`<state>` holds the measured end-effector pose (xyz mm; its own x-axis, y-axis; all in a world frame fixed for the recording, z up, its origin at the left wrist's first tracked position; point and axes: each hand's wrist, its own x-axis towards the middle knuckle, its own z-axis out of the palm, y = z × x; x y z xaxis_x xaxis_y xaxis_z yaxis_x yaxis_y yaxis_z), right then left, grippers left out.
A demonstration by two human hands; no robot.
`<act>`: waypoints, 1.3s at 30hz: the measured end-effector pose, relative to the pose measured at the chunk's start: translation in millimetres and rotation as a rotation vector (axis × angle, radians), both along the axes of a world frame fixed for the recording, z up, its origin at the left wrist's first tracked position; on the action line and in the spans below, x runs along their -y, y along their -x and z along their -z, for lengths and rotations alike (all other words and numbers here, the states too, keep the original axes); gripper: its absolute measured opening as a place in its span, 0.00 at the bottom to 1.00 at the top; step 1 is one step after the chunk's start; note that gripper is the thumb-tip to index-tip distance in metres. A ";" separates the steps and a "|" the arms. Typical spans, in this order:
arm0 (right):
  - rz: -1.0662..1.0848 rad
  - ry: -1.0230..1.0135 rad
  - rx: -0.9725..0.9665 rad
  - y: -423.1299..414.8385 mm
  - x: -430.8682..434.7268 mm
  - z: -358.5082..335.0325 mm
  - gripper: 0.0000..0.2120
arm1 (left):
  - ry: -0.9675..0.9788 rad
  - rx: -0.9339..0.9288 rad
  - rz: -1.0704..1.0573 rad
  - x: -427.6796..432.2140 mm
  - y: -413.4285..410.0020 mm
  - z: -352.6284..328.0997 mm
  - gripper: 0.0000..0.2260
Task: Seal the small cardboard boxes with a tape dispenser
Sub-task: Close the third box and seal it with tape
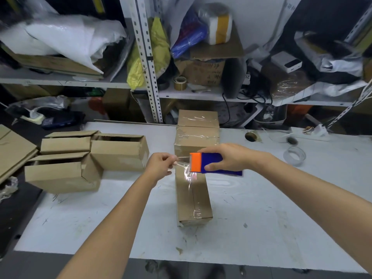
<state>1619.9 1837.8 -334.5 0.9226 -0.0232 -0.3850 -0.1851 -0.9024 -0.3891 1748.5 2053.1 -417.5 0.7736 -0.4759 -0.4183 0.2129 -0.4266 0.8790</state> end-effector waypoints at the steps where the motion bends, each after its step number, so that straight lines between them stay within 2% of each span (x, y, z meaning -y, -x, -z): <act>1: 0.011 0.028 -0.047 2.0 10.3 0.8 0.28 | -0.020 -0.004 -0.060 -4.4 -2.6 6.1 0.07; 3: 0.040 0.081 -0.142 5.1 29.7 6.2 0.29 | -0.048 -0.039 -0.138 -8.3 -3.7 18.2 0.07; 7: 0.056 0.117 -0.233 -7.2 46.5 24.6 0.31 | -0.073 -0.055 -0.159 3.1 -2.9 33.8 0.09; 16: -0.001 0.143 -0.276 -42.6 53.3 58.5 0.32 | -0.156 -0.045 -0.192 14.6 -20.5 70.2 0.10; 21: -0.020 0.100 -0.278 -48.4 53.8 70.0 0.31 | -0.164 -0.110 -0.264 16.8 -17.9 95.1 0.10; 27: 0.000 0.074 -0.300 -48.8 51.2 73.1 0.29 | -0.191 0.053 -0.270 32.0 -2.2 98.9 0.09; 28: 0.007 0.069 -0.305 -47.8 51.1 73.5 0.29 | -0.212 0.040 -0.271 31.8 -1.2 99.1 0.12; 30: 0.025 0.061 -0.305 -45.8 51.2 74.6 0.28 | -0.298 -0.032 -0.232 24.2 -2.0 104.9 0.27; 31: 0.035 0.058 -0.301 -44.8 51.2 75.5 0.28 | -0.341 -0.050 -0.218 19.2 -2.2 107.6 0.31; 32: 0.042 0.056 -0.299 -43.9 50.9 76.5 0.29 | -0.346 -0.046 -0.236 15.5 -1.4 108.2 0.29; 35: 0.053 0.053 -0.296 -41.7 49.7 78.2 0.30 | -0.213 0.039 -0.329 16.2 6.1 100.7 0.12; 37: 0.063 0.054 -0.297 -39.7 50.4 79.1 0.30 | -0.160 0.061 -0.276 22.0 12.3 92.9 0.10; 39: 0.077 0.049 -0.295 -35.2 50.7 78.7 0.30 | -0.199 0.096 -0.191 25.8 16.9 88.9 0.13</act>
<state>1655.2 1787.1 -413.2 0.7661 -0.1142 -0.6325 -0.3523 -0.8977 -0.2646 1731.6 2027.4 -506.3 0.8818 -0.2342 -0.4094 0.2257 -0.5527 0.8023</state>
